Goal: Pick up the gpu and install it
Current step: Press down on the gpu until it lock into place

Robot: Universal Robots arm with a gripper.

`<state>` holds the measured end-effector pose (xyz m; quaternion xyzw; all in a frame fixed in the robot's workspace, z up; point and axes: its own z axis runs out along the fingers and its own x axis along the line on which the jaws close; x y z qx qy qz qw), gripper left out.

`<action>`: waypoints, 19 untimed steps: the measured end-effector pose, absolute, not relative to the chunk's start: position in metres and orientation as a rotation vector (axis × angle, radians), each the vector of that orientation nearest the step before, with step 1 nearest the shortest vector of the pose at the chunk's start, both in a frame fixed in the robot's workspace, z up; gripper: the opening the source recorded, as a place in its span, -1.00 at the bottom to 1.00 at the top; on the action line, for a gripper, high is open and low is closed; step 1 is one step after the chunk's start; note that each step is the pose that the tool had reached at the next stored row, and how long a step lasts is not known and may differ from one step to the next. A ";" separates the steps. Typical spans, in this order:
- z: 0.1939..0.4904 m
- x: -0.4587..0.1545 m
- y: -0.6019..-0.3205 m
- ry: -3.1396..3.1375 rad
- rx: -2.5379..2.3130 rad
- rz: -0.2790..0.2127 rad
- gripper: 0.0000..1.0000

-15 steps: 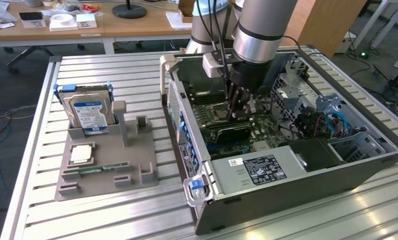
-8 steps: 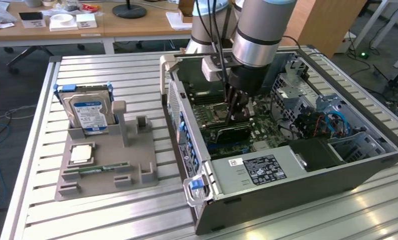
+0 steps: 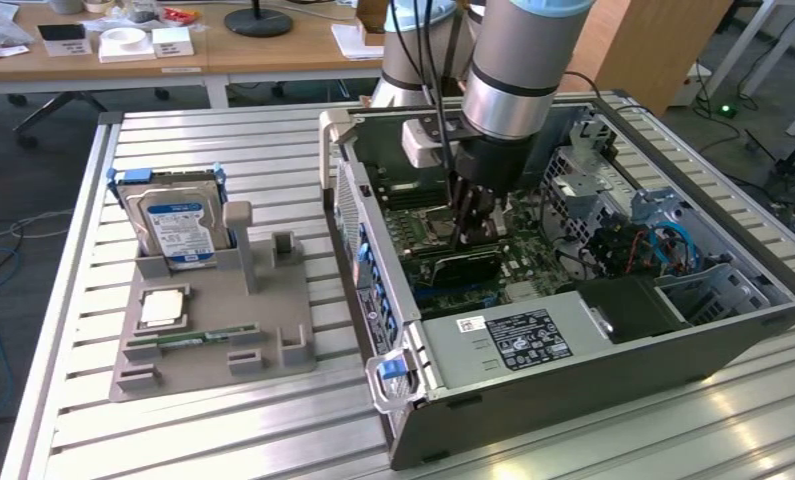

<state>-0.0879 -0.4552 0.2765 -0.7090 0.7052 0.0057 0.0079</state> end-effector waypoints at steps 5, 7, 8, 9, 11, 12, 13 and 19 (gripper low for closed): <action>0.274 -0.088 -0.455 2.205 -2.216 0.017 -0.79; 0.274 -0.088 -0.455 2.205 -2.216 0.017 -0.79; 0.273 -0.088 -0.455 2.204 -2.216 0.018 -0.79; 0.273 -0.088 -0.455 2.204 -2.216 0.018 -0.79; 0.272 -0.088 -0.454 2.205 -2.216 0.018 -0.79; 0.272 -0.088 -0.454 2.205 -2.216 0.018 -0.79; 0.272 -0.088 -0.454 2.205 -2.216 0.017 -0.79; 0.268 -0.088 -0.454 2.205 -2.216 0.017 -0.79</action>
